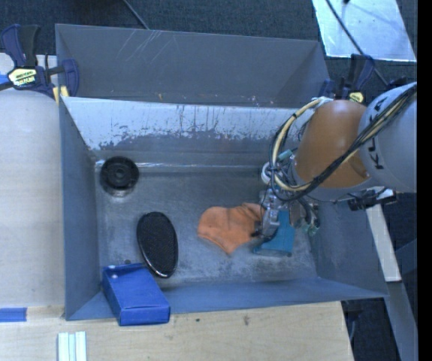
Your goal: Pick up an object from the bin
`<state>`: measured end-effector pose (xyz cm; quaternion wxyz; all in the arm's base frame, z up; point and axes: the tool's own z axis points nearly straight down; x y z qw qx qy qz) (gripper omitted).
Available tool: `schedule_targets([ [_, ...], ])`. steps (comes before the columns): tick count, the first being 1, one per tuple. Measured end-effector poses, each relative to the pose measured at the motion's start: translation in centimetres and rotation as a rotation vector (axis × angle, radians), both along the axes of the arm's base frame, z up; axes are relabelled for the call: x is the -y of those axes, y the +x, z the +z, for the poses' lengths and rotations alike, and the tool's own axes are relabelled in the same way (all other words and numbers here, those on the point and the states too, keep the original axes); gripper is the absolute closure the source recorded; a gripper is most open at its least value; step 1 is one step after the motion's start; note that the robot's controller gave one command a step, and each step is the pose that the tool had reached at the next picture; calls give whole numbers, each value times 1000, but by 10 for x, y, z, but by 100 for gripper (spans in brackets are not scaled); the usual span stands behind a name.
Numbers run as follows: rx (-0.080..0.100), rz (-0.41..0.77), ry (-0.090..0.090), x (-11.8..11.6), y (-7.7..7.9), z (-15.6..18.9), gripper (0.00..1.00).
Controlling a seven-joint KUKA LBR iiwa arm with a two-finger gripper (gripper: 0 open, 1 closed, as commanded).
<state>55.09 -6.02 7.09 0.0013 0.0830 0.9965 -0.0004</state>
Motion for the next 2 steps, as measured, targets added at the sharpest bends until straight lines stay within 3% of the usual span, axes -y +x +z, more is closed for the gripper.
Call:
schedule_targets([
  [2,0,0,1,0,-1,11,100],
])
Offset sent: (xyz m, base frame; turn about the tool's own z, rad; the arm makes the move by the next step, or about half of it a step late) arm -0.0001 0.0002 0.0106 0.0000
